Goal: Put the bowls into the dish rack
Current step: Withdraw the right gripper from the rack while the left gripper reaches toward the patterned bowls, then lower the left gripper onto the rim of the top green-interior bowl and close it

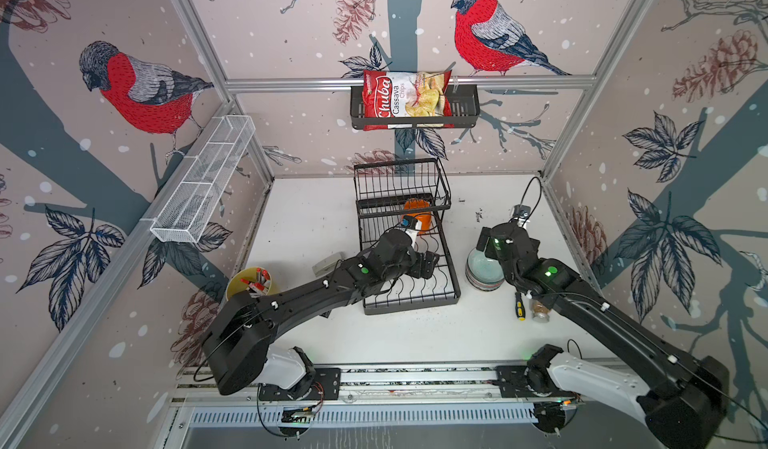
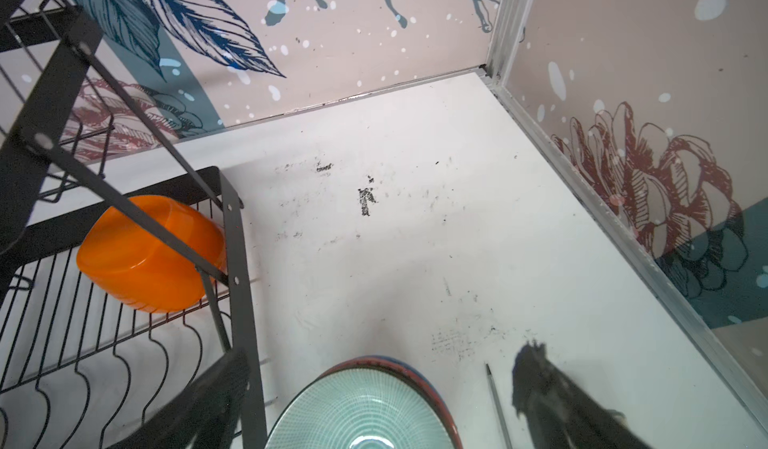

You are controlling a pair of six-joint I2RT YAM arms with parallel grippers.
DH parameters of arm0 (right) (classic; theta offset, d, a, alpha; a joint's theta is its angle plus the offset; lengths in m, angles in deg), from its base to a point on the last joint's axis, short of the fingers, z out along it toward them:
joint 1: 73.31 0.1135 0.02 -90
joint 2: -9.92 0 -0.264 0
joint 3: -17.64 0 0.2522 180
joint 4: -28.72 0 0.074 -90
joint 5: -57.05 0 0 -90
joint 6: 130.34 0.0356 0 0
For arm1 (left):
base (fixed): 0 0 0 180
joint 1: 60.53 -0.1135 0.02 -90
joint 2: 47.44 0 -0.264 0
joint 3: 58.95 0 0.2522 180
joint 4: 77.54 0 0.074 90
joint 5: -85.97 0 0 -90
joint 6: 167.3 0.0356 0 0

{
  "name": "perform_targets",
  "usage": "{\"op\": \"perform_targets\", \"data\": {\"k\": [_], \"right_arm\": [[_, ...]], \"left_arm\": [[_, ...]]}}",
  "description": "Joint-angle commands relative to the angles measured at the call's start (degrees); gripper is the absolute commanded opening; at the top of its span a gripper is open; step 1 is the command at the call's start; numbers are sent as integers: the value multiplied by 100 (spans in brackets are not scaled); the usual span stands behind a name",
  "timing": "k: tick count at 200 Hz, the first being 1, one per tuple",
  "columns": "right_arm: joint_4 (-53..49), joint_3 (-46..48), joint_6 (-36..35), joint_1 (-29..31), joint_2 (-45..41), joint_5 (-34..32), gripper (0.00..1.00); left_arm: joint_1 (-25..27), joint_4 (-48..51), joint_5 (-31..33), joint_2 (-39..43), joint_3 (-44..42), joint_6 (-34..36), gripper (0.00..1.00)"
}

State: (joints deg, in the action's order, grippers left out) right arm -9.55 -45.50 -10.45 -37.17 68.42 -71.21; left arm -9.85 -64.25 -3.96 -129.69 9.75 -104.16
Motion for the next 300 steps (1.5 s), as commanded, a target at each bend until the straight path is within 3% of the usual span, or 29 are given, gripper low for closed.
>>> {"op": "perform_targets", "data": {"k": [1,48,152,218,300], "right_arm": [[-40,23,-56,-203,-50,113,99],[-45,-22,-169,-648,22,162,99],[64,19,-360,-1932,263,550,99],[235,148,-409,-2050,294,773,99],[307,167,-453,-2100,315,853,99]], "left_arm": [[107,266,63,-265,358,170,91],[513,986,320,-1152,1523,406,86],[943,2388,502,-2965,3919,741,62],[951,2974,622,-3692,4794,882,50],[972,3305,714,-4118,5359,924,26]]}}
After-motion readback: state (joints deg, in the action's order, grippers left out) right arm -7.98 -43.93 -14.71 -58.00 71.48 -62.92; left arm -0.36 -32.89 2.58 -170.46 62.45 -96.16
